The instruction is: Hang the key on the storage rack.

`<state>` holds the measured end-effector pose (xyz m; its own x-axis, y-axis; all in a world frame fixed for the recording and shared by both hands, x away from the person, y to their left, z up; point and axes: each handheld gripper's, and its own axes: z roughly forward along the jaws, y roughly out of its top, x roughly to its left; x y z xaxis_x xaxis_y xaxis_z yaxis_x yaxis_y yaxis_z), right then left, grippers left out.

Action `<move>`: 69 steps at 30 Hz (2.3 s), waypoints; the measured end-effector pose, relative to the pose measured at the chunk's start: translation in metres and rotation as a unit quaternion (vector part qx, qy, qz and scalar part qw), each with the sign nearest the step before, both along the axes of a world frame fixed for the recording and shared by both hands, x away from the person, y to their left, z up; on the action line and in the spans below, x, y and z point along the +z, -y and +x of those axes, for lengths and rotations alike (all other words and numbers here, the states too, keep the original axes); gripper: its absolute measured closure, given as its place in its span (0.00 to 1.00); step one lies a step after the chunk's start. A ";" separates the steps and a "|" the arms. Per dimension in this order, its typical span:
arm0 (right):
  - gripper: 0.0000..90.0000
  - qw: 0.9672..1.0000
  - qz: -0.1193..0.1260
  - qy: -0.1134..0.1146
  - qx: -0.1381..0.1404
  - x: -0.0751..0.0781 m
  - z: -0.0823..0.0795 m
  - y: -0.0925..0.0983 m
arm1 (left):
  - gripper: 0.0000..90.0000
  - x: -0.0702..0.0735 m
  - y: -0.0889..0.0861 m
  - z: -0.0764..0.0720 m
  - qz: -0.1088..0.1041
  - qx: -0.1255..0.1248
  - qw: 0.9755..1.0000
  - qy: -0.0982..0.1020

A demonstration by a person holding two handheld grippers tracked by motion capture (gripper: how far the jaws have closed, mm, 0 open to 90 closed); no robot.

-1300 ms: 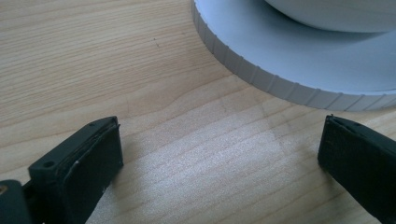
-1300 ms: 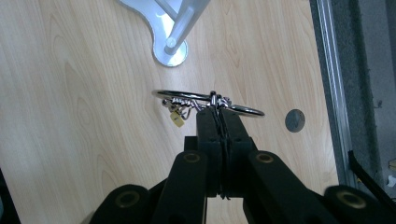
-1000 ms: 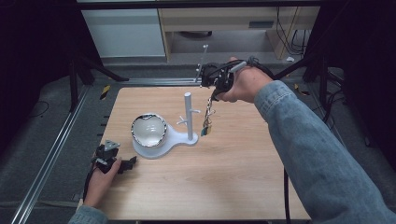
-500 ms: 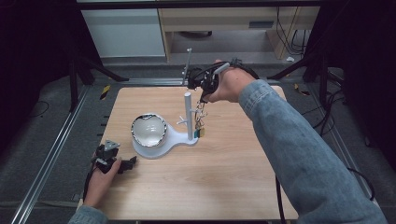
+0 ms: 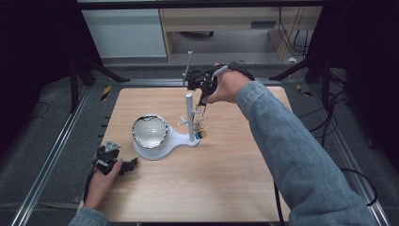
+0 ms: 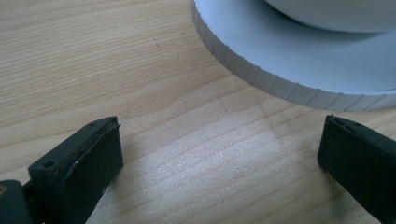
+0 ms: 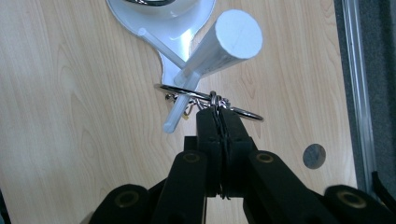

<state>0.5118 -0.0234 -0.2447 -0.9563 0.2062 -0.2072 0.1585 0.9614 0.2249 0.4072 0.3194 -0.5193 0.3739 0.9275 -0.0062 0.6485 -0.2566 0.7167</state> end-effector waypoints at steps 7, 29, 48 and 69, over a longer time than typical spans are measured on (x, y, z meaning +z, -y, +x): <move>0.98 1.000 0.006 -0.010 -0.001 -0.011 0.006 -0.001 | 0.00 0.000 0.000 0.000 0.000 0.000 1.000 0.000; 0.79 0.998 0.027 0.013 -0.051 -0.020 0.011 0.042 | 0.00 0.000 0.000 0.000 0.001 -0.002 1.000 0.000; 0.25 0.987 0.085 0.055 -0.126 -0.048 0.008 0.093 | 0.00 0.000 0.000 0.000 -0.001 -0.001 1.000 0.001; 0.08 0.979 0.113 0.056 -0.162 -0.089 0.002 0.126 | 0.00 0.000 0.000 0.000 -0.002 0.000 1.000 0.001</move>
<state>0.5140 -0.1497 -0.3341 -0.8069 0.5478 -0.2209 0.4094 0.7883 0.4593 0.4074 0.3192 -0.5196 0.3747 0.9271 -0.0089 0.6461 -0.2542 0.7197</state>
